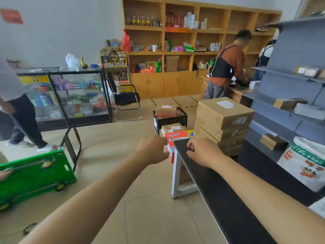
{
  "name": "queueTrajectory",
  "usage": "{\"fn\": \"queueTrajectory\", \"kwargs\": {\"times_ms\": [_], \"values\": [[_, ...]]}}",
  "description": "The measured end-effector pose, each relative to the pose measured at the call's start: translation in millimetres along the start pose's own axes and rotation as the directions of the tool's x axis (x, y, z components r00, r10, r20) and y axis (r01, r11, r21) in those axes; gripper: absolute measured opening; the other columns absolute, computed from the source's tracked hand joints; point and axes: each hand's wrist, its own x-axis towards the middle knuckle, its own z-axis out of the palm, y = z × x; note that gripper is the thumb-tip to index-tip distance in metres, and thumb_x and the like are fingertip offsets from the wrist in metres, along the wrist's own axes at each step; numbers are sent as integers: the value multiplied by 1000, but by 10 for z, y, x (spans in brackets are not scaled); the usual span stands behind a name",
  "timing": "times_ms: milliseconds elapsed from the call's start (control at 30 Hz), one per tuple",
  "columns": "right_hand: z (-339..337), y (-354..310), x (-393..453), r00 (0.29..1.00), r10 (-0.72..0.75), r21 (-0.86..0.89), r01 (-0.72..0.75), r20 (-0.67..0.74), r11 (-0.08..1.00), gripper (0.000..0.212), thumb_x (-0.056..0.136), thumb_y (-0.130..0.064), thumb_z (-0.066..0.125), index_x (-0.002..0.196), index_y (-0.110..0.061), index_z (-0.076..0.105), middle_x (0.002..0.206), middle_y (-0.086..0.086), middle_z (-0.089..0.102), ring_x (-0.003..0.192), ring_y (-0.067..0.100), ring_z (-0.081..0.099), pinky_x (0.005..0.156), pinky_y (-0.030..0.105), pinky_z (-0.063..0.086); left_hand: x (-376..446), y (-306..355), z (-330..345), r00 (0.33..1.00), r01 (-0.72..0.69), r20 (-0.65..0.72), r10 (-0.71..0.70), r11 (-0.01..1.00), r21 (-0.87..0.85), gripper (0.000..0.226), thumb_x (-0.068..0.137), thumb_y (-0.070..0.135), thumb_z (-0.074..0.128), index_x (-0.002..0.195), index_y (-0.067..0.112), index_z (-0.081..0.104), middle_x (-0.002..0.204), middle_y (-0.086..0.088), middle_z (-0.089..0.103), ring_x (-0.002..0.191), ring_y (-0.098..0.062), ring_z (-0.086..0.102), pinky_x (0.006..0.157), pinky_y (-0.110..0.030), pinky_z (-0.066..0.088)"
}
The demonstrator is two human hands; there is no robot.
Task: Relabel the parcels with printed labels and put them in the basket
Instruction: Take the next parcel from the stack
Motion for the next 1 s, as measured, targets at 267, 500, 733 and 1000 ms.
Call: {"fn": "queueTrajectory", "kwargs": {"times_ms": [267, 500, 733, 1000], "values": [[318, 82, 1474, 999, 34, 26, -34, -17, 999, 19, 93, -31, 55, 108, -22, 60, 108, 0, 66, 89, 14, 62, 70, 25, 50, 1288, -775, 175, 999, -16, 44, 17, 999, -29, 39, 89, 48, 57, 119, 24, 56, 104, 6, 65, 85, -12, 56, 54, -16, 28], [346, 318, 2640, 961, 266, 50, -263, -74, 964, 18, 90, -30, 56, 107, -23, 59, 108, -1, 65, 92, 17, 53, 70, 26, 38, 2848, -1310, 335, 974, -218, 68, 217, 976, -4, 46, 85, 51, 59, 123, 25, 56, 111, 4, 65, 95, -16, 63, 76, -30, 54], [236, 935, 3187, 854, 497, 50, -496, -152, 867, 22, 92, -30, 52, 111, -22, 61, 108, -2, 64, 104, 21, 55, 90, 38, 47, 4219, -960, 387, 866, -495, 57, 497, 868, -48, 42, 86, 46, 57, 123, 26, 54, 112, 4, 63, 103, -19, 59, 79, -32, 48], [68, 1875, 3514, 667, 703, 2, -725, -247, 688, 34, 86, -38, 58, 117, -26, 58, 121, 1, 58, 118, 26, 41, 89, 35, 37, 5365, -45, 539, 704, -706, 6, 710, 700, -107, 47, 85, 48, 59, 126, 27, 53, 123, 5, 59, 115, -18, 54, 89, -33, 45]]}}
